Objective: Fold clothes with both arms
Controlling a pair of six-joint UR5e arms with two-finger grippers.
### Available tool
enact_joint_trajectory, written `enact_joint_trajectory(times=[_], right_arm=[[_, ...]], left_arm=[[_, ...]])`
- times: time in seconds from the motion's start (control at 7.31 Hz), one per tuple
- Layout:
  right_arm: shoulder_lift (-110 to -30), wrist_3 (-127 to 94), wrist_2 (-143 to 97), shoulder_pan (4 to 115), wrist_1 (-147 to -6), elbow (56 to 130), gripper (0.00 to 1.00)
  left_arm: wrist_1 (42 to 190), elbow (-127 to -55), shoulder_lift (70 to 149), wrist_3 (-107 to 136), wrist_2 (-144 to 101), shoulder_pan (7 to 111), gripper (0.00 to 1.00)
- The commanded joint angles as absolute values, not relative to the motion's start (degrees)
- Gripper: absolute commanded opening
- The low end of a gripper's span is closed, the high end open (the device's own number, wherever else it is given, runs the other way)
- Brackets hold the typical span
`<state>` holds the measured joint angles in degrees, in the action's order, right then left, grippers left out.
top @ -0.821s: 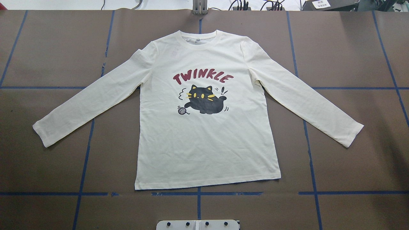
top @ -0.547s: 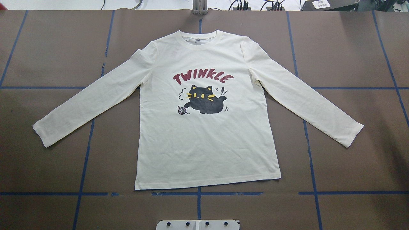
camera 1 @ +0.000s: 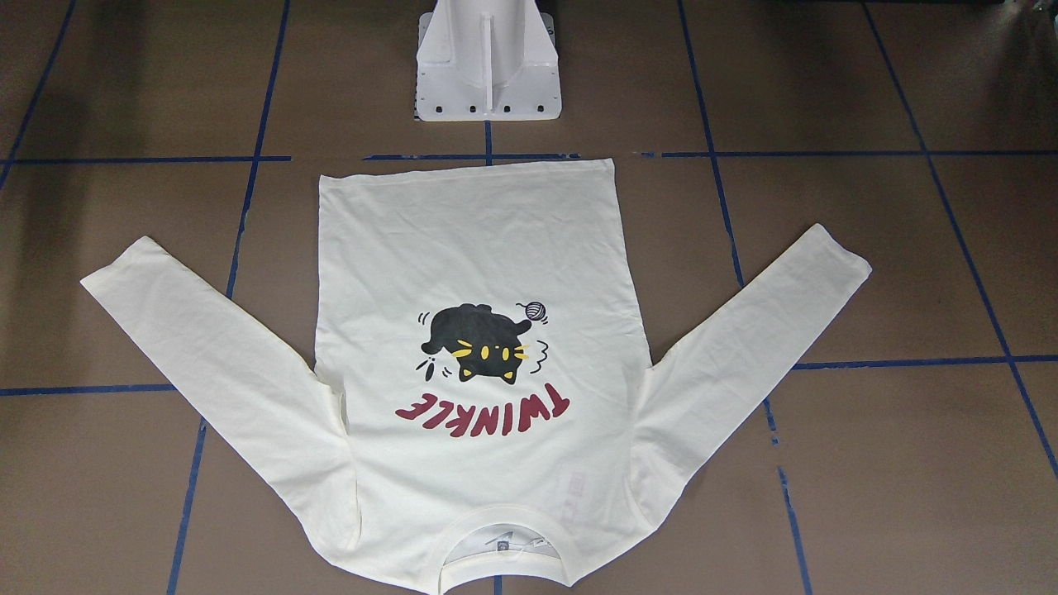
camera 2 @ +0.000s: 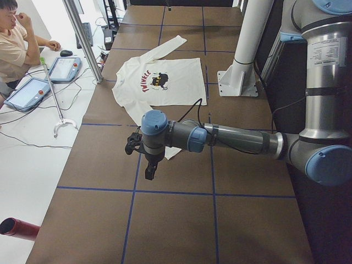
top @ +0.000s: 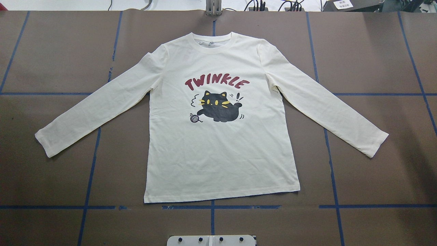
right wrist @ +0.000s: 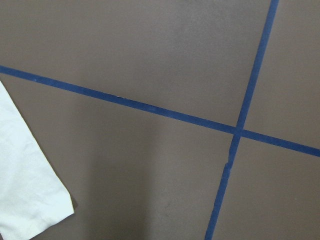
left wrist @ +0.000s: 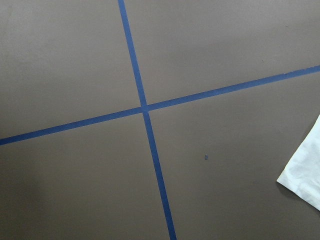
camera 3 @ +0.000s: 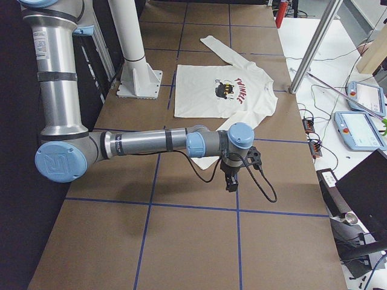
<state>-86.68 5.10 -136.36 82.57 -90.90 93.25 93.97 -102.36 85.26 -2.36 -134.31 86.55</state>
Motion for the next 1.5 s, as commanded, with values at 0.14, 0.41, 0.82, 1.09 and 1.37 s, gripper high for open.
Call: enact_joint_trajectory(times=[0.14,0.41,0.82,1.09,1.37], right_arm=[[-87.4,4.1,-138.5,75.9,-86.1,93.1,1.0],[-88.3,-9.4,-138.8,69.5,-80.9,93.5,1.0],[-94.5,-42.5,-134.7,59.0,-58.2,92.6,0.95],[-94.6,-53.8,-132.1,56.1,-53.7,90.8,0.76],[-93.8,-54.0,-131.8,56.1,-53.6,88.0,0.75]], left_arm=[[94.4,-102.0,86.5,-2.0,-134.7,86.5,1.0],[94.7,-101.0,86.4,-1.8,-135.1,86.5,1.0],[100.2,-98.6,86.0,-1.5,-135.2,86.4,1.0],[101.0,-97.4,86.4,-1.6,-135.4,86.4,1.0],[101.1,-97.3,86.3,-1.6,-135.3,86.4,1.0]])
